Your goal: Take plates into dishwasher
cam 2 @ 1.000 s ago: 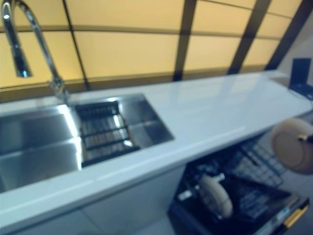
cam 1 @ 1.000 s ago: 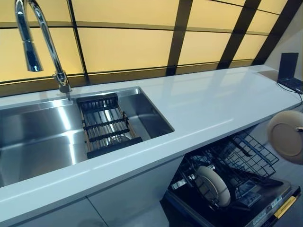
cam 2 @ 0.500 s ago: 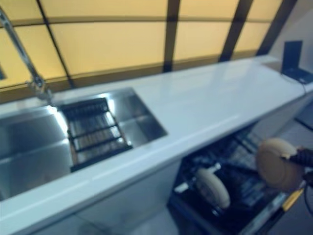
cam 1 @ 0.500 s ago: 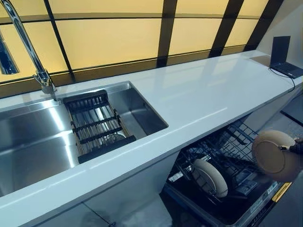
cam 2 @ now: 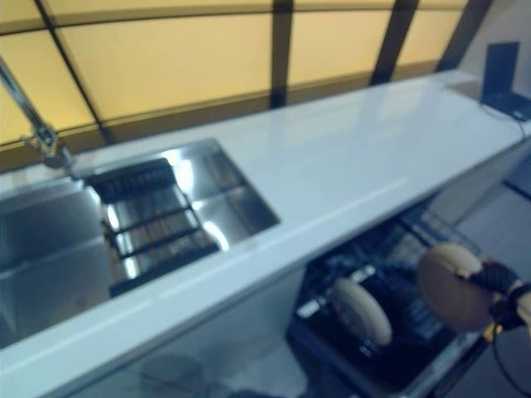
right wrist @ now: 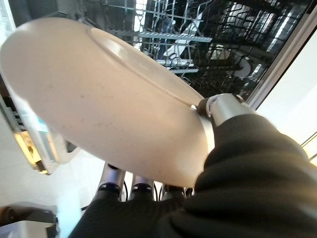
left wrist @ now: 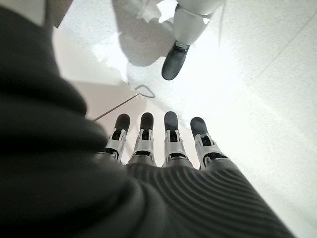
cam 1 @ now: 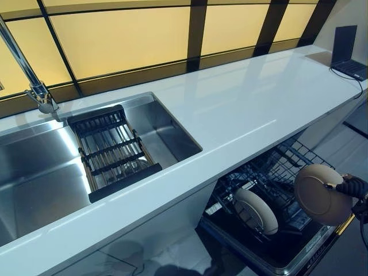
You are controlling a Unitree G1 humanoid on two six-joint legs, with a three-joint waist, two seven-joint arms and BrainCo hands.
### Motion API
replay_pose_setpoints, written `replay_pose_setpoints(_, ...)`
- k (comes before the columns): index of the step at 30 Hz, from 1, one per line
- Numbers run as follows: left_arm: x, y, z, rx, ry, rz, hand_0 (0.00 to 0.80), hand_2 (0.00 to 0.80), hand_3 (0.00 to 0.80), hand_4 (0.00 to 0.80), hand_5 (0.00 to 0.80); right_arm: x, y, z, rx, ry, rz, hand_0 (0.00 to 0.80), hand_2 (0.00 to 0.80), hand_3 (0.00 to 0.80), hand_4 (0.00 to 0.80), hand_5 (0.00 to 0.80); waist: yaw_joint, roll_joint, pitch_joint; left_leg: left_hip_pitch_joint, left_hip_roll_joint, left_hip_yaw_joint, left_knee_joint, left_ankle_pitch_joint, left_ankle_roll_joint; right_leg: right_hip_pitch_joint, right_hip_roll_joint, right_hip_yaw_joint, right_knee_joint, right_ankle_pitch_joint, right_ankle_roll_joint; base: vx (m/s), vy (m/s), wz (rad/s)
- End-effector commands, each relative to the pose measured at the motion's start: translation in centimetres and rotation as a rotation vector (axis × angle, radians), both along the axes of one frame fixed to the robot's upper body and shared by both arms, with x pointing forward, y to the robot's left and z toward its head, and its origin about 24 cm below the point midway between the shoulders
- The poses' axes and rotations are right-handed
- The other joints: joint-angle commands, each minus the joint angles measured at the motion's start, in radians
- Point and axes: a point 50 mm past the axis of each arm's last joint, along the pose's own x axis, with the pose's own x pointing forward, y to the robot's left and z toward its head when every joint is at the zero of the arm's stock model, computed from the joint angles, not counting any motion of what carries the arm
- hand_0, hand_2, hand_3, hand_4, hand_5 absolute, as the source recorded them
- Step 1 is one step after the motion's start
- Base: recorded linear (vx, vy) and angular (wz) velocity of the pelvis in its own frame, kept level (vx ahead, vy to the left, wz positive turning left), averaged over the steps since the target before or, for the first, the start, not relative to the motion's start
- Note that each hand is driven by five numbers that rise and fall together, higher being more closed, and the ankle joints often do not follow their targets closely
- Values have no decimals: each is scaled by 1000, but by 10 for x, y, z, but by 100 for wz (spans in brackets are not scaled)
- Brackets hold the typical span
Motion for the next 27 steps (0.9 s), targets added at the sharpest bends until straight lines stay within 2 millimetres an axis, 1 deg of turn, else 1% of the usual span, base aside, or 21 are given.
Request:
replay_pose_setpoints(1, 8, 15, 7, 47, -25, 8, 0, 0, 0, 0, 0, 23, 12, 31, -29, -187, 25, 800, 800, 800, 800, 800, 35, 20, 4, 113, -26, -21, 6, -205, 34, -135, 64, -46, -6, 95, 55, 0, 0, 0)
replay_pose_setpoints(5, 13, 17, 10, 49, -44, 15, 0, 0, 0, 0, 0, 31, 21, 38, -41, -227, 46, 800, 800, 800, 800, 800, 38, 35, 30, 94, -28, -34, 6, -199, 29, -148, 62, -49, -6, 95, 52, -35, -22, 0)
replay_pose_setpoints(10, 19, 16, 12, 38, -70, 12, 0, 0, 0, 0, 0, 41, 29, 49, -109, -234, 82, 800, 800, 800, 800, 800, 46, 46, 61, 71, -28, -45, 6, -189, 23, -168, 60, -60, -1, 94, 47, -43, -27, 1)
replay_pose_setpoints(14, 25, 12, 12, 34, -85, -1, 0, 0, 0, 0, 0, 45, 32, 51, -178, -194, 114, 800, 800, 800, 800, 800, 51, 51, 80, 59, -26, -50, 6, -184, 19, -178, 60, -68, 2, 94, 44, -29, -31, 4)
replay_pose_setpoints(17, 29, 11, 13, 33, -96, -3, 0, 0, 0, 0, 0, 48, 34, 52, -197, -193, 125, 800, 800, 800, 800, 800, 52, 57, 91, 54, -25, -52, 6, -180, 16, -184, 58, -71, 3, 95, 43, 0, 0, 0)
replay_pose_setpoints(23, 40, 8, 16, 26, -123, -18, 0, 0, 0, 0, 0, 56, 38, 54, -232, -182, 140, 800, 800, 800, 800, 800, 58, 85, 118, 38, -27, -60, 6, -171, 10, -197, 52, -81, 6, 92, 40, -13, -1, 3)
replay_pose_setpoints(27, 44, 5, 17, 17, -133, -22, 0, 0, 0, 0, 0, 59, 40, 55, -241, -186, 144, 800, 800, 800, 800, 800, 56, 102, 130, 30, -29, -61, 6, -167, 7, -205, 49, -85, 10, 88, 38, -7, 1, 1)
